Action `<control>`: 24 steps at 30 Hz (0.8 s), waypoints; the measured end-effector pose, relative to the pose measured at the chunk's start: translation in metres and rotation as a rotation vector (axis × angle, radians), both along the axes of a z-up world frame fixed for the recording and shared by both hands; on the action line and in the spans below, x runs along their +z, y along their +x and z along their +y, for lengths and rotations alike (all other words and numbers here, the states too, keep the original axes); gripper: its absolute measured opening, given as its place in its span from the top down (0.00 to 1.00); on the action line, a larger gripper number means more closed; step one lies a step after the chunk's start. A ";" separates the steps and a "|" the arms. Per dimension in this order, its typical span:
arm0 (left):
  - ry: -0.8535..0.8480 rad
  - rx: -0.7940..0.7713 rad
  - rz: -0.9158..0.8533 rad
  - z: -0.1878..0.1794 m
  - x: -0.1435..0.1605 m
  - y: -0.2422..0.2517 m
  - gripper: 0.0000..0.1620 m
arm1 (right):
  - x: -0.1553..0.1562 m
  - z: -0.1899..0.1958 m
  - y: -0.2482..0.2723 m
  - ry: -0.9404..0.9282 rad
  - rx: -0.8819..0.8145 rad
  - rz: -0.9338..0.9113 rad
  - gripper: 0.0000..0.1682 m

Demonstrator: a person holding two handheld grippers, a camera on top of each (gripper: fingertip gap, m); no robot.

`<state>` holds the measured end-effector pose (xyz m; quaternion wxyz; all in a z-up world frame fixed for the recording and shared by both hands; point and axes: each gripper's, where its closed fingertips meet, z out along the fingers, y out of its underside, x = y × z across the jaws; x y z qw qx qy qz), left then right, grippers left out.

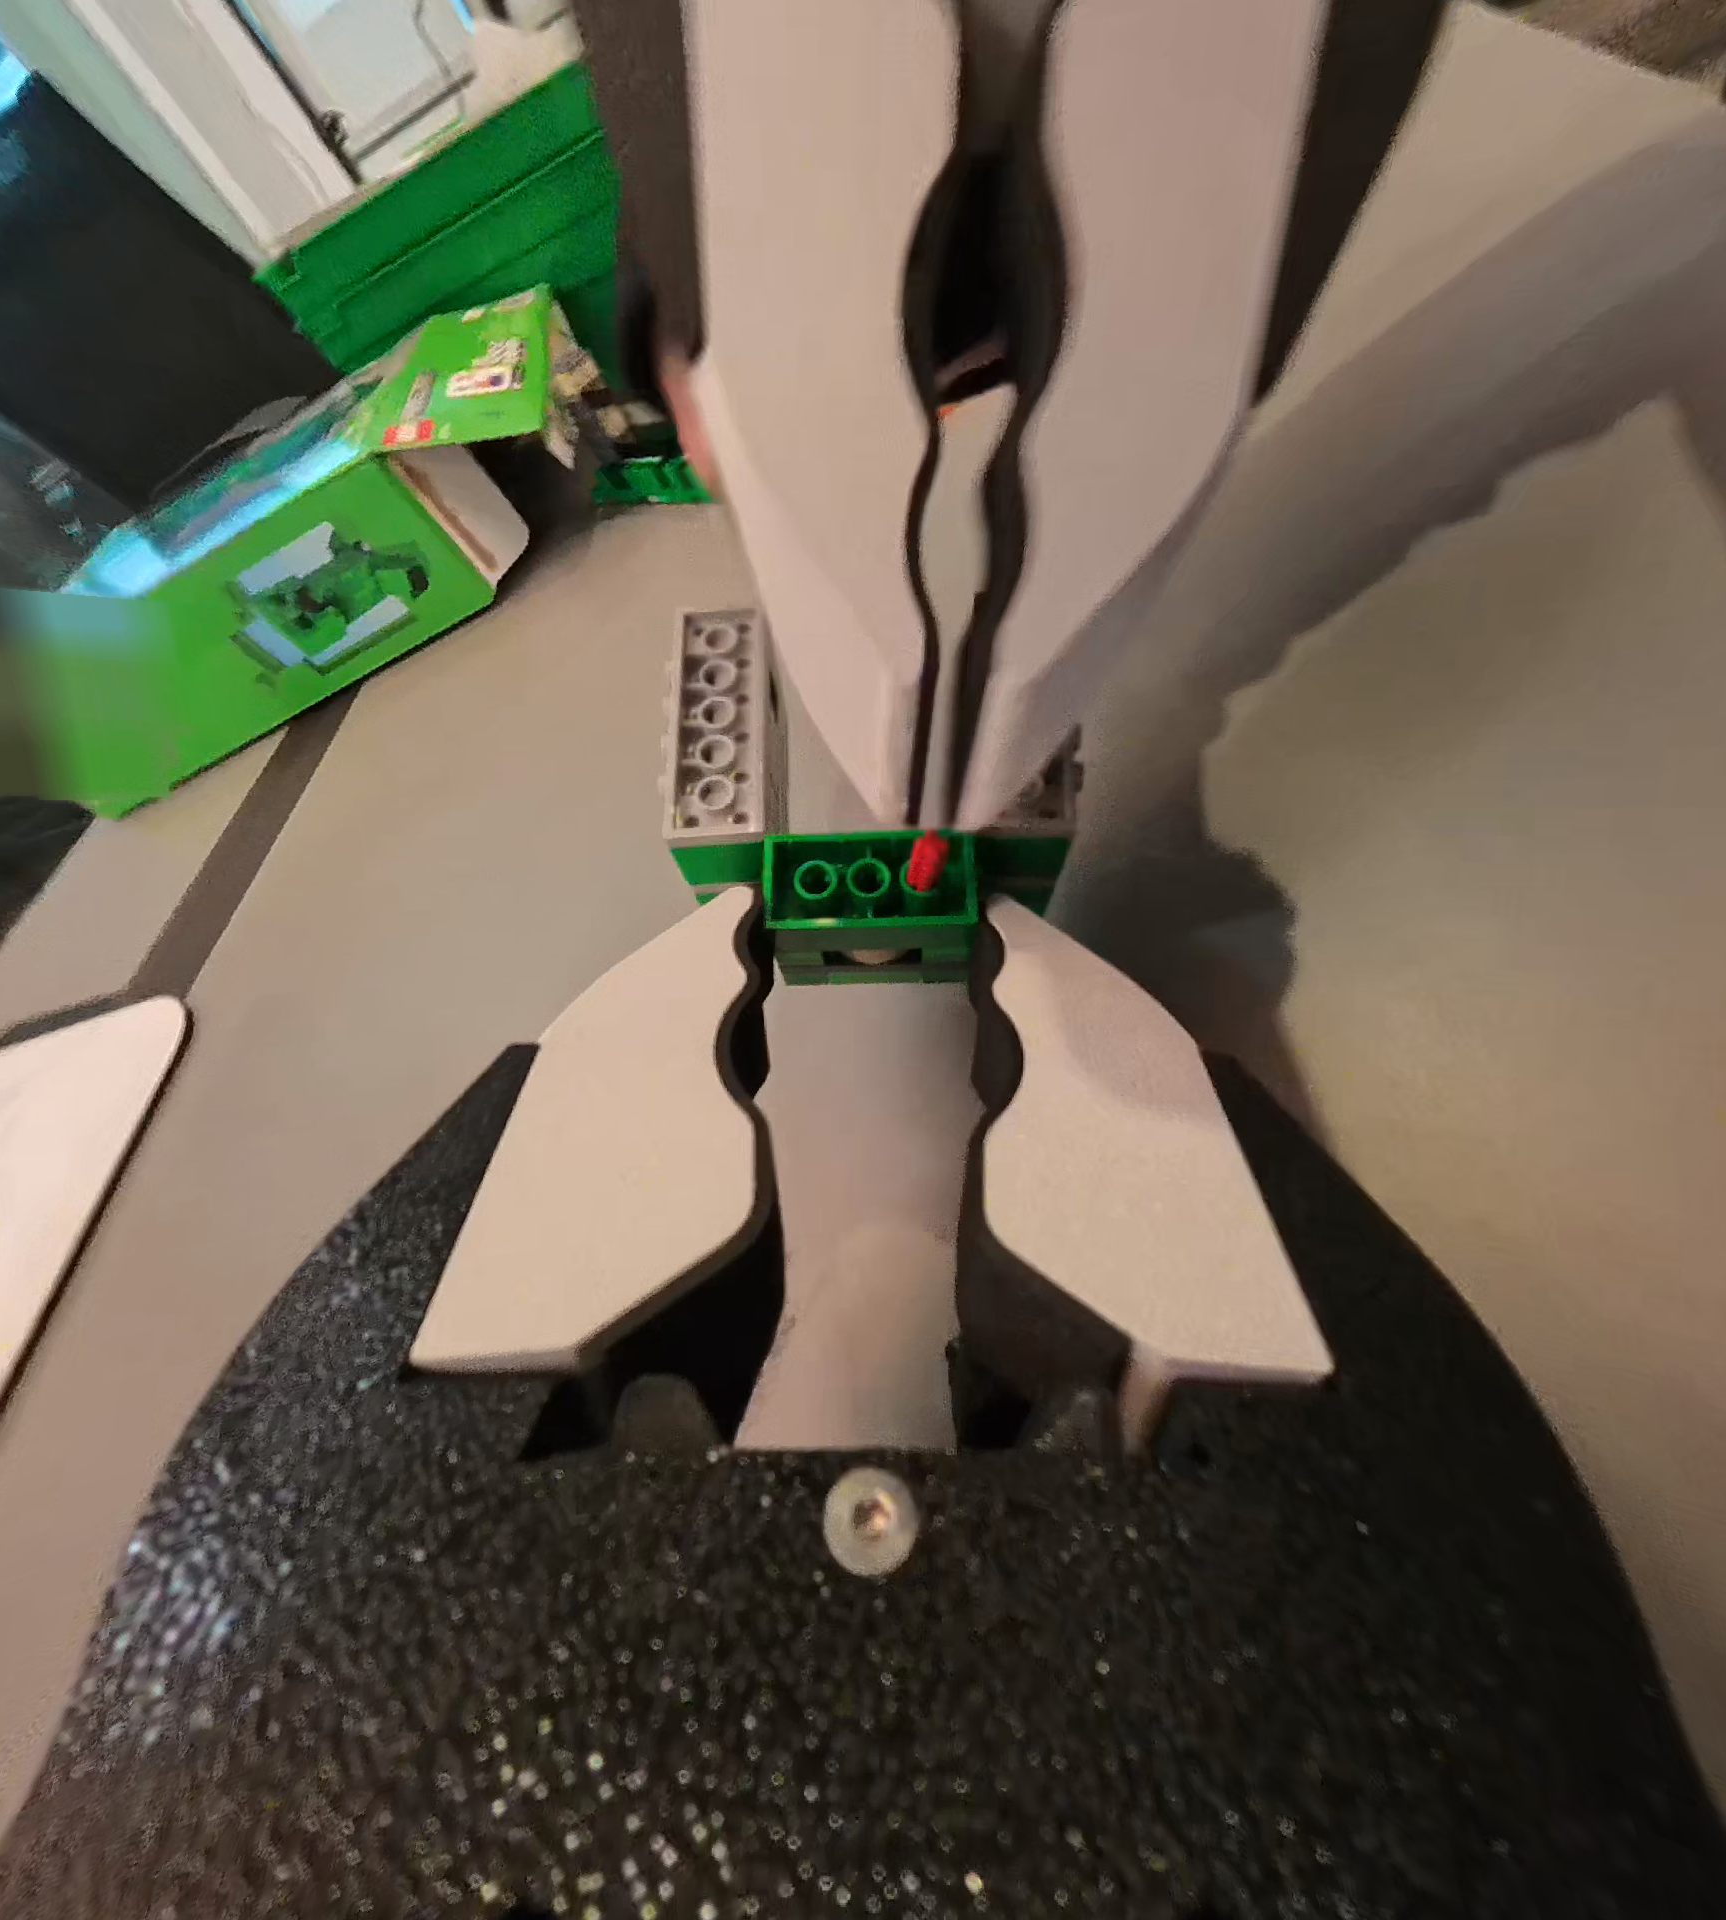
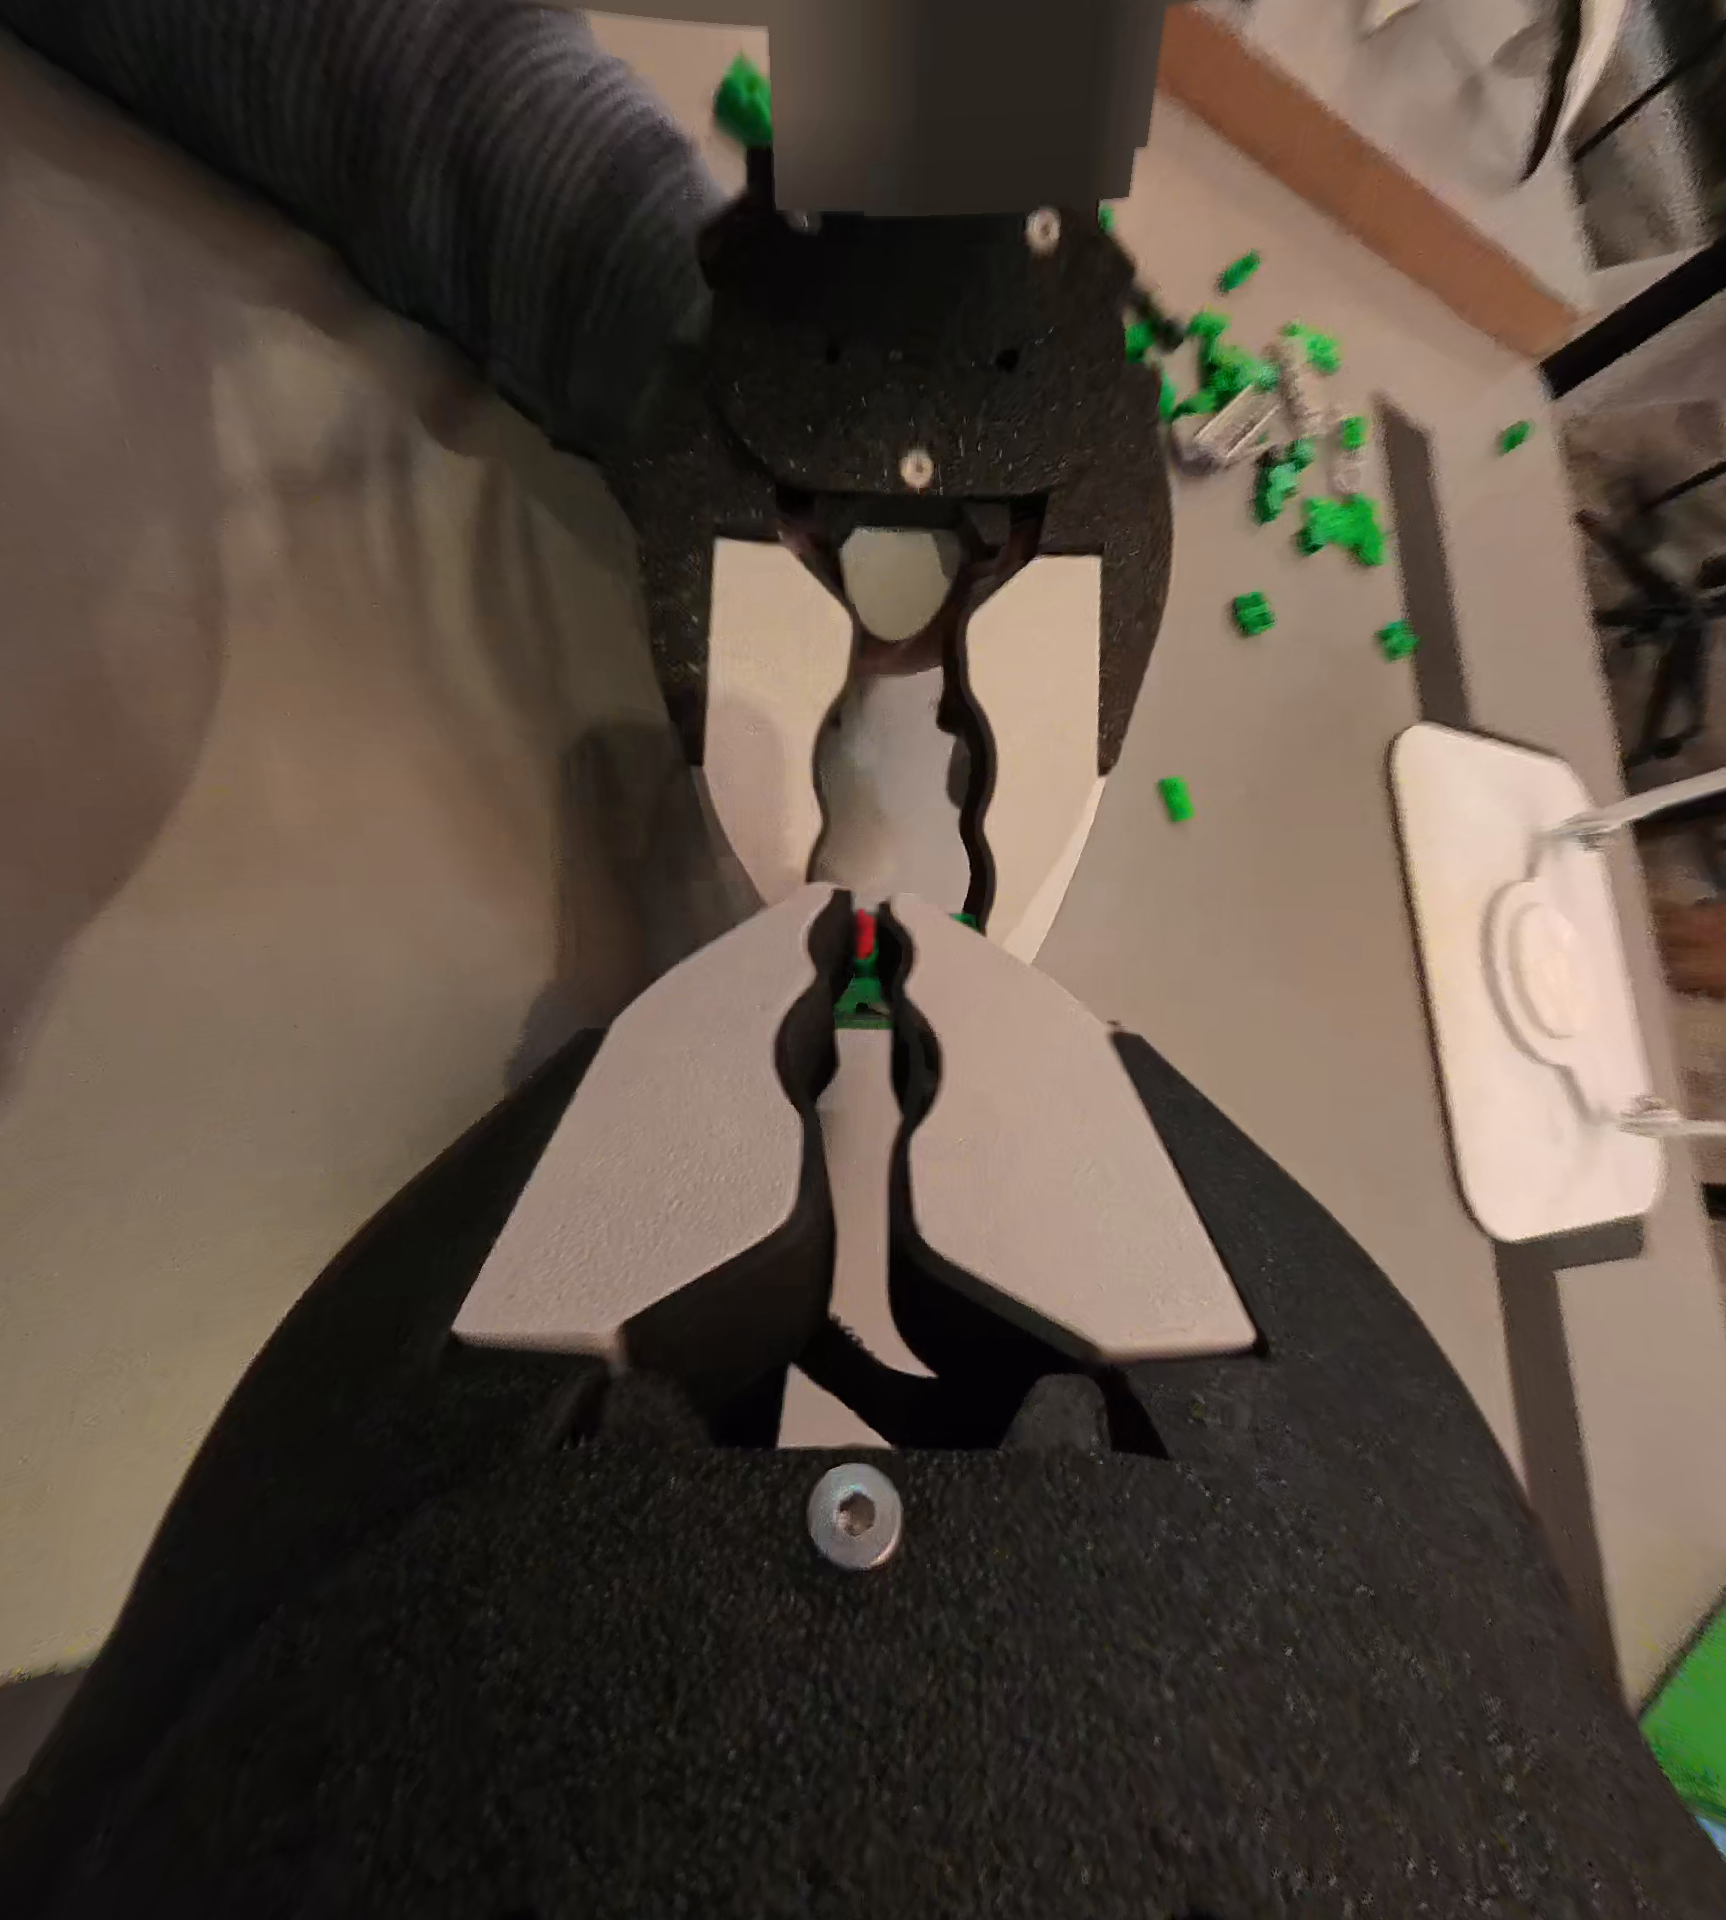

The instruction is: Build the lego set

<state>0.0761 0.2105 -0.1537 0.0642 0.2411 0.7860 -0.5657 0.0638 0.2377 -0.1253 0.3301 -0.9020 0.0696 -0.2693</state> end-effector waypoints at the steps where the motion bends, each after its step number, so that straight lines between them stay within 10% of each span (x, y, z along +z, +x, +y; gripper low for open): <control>1: -0.002 0.018 0.038 0.000 0.002 0.004 0.78 | 0.005 0.001 0.000 0.008 0.003 -0.027 0.91; 4: 0.038 0.049 0.213 0.000 0.006 0.013 0.78 | 0.011 -0.005 0.005 -0.064 -0.046 -0.103 0.73; 13: 0.263 0.084 0.912 -0.005 0.011 0.010 0.78 | 0.008 -0.018 0.021 -0.455 -0.126 -0.308 0.68; 24: 0.463 0.108 0.989 0.001 0.001 -0.006 0.78 | -0.017 -0.016 0.020 -0.561 -0.113 -0.201 0.73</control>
